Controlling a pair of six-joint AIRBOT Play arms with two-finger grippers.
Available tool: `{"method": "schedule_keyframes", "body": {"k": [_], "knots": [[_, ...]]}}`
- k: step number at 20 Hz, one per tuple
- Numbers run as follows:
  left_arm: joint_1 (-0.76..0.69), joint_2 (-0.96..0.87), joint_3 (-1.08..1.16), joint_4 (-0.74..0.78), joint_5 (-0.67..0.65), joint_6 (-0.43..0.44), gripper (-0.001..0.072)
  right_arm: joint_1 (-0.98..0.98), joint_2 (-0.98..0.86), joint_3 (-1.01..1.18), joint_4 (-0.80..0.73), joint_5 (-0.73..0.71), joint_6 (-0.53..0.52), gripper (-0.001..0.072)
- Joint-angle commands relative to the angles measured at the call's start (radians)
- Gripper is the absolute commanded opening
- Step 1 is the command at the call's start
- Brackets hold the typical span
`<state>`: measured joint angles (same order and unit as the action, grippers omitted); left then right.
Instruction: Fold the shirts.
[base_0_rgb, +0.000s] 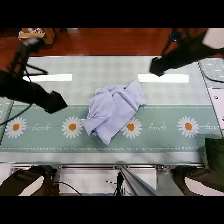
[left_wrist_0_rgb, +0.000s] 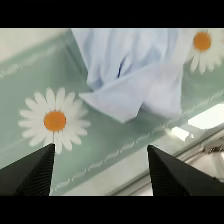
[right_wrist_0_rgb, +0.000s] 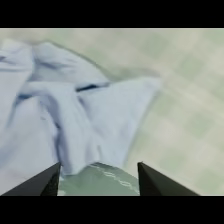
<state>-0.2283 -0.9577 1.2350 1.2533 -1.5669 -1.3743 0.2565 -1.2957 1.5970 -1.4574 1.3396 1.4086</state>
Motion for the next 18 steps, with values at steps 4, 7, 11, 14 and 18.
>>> {"method": "schedule_keyframes", "body": {"k": [4, 7, 11, 14, 18], "knots": [[0.1, 0.001, -0.464, -0.229, 0.156, 0.171, 0.0674, -0.389, 0.027, -0.114, 0.137, 0.081, -0.057, 0.0562], [0.22, 0.001, -0.597, -0.356, 0.253, 0.259, 0.0676, -0.452, 0.027, -0.193, 0.213, 0.064, -0.086, 0.0562], [0.33, -0.042, -0.678, -0.531, 0.395, 0.421, 0.072, -0.454, 0.027, -0.25, 0.249, 0.011, -0.114, 0.0562], [0.332, -0.16, -0.679, -0.608, 0.421, 0.475, 0.072, -0.454, 0.025, -0.263, 0.255, -0.016, -0.129, 0.0561], [0.33, -0.335, -0.673, -0.731, 0.441, 0.518, 0.072, -0.454, 0.025, -0.263, 0.256, -0.036, -0.131, 0.0561]]}}
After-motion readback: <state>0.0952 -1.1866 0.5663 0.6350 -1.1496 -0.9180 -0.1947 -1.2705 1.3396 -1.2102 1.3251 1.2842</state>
